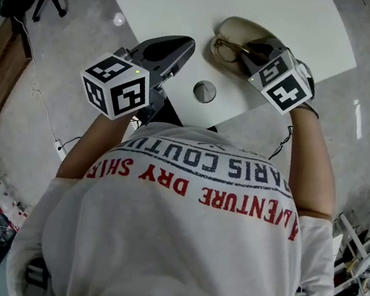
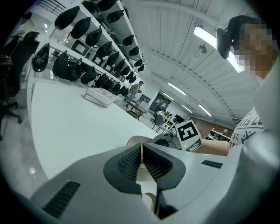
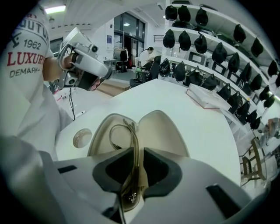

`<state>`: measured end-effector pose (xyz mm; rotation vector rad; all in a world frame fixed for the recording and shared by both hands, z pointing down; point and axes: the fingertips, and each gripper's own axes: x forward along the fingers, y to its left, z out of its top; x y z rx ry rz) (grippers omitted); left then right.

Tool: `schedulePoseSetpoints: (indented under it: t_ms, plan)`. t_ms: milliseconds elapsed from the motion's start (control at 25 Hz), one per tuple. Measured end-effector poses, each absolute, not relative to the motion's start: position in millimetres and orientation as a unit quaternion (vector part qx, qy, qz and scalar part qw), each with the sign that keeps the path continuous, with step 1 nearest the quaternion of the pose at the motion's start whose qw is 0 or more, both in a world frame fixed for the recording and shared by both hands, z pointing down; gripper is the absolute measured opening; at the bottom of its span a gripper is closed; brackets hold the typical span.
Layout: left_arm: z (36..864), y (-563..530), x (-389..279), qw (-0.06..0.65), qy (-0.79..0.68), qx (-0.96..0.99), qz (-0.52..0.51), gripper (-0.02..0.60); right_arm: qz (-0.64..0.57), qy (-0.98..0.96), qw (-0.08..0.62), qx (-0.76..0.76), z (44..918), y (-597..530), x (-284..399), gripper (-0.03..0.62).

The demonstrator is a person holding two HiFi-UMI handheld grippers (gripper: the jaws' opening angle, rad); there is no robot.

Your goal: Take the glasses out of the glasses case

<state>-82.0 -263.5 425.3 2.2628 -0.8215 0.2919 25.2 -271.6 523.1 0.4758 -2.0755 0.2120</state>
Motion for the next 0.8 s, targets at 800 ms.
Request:
schedulePoseSetpoints:
  t_ms: [800]
  plan:
    - [423.3,-265.7,-86.0,0.350,-0.326,0.872,0.105,0.035,0.069,-0.835,0.531,0.131,528.5,-264.9,23.3,0.034]
